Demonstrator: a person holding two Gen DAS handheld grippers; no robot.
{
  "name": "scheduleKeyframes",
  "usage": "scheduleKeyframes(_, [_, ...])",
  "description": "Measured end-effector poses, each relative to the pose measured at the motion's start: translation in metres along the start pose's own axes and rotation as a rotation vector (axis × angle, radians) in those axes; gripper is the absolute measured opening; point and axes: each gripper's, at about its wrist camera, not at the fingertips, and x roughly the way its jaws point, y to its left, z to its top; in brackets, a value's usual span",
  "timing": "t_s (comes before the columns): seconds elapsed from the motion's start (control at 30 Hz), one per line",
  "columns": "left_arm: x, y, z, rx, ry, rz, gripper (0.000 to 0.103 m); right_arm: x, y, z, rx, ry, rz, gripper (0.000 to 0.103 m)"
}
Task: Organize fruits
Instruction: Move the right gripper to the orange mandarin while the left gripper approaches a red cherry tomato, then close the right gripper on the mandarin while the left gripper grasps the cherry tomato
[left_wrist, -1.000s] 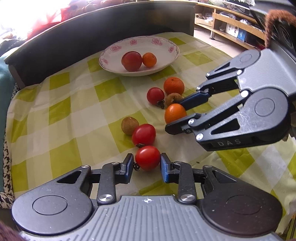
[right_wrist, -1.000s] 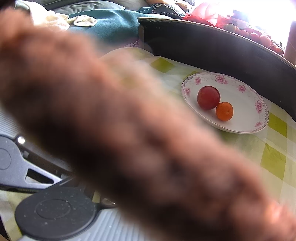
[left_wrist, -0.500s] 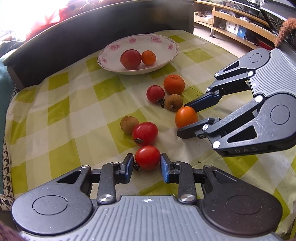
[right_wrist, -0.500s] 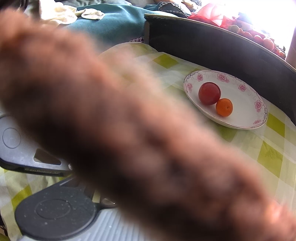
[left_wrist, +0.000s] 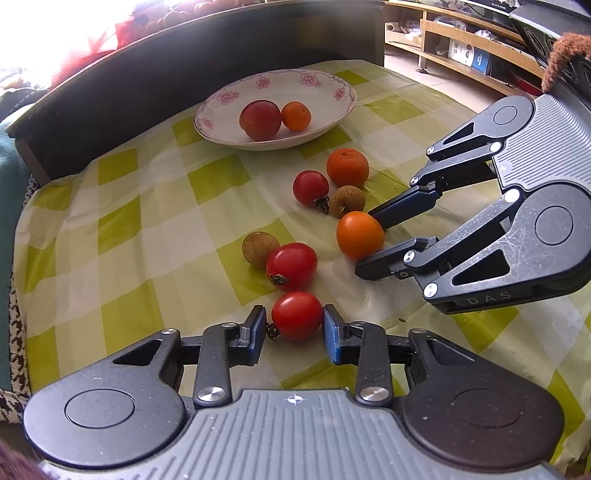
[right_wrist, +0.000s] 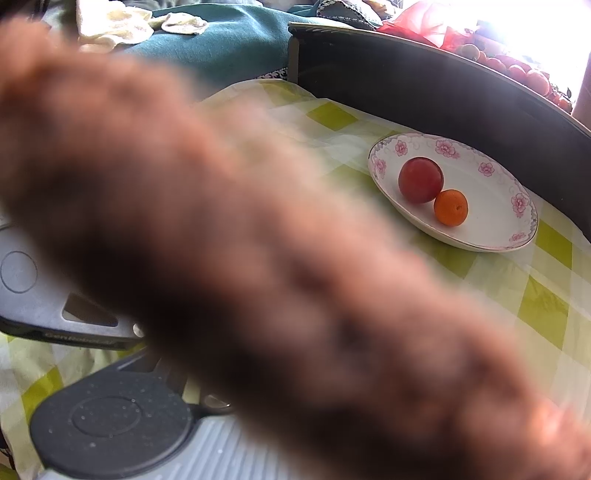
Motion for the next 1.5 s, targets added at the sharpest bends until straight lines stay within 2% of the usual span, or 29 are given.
scheduleKeyframes(0.7, [-0.005,0.008,0.004,-0.044,0.002,-0.018,0.039,-0.002,-0.003,0.006,0.052,-0.02,0.0,0.04])
scheduleKeyframes(1.17, [-0.012,0.017,0.028,-0.078,-0.05,-0.005,0.039,-0.019,-0.008,0.009,0.087,-0.056,0.012,0.04])
scheduleKeyframes(1.5, [-0.004,0.015,0.059,-0.064,-0.087,0.001,0.039,-0.031,-0.024,0.015,0.128,-0.097,-0.034,0.04])
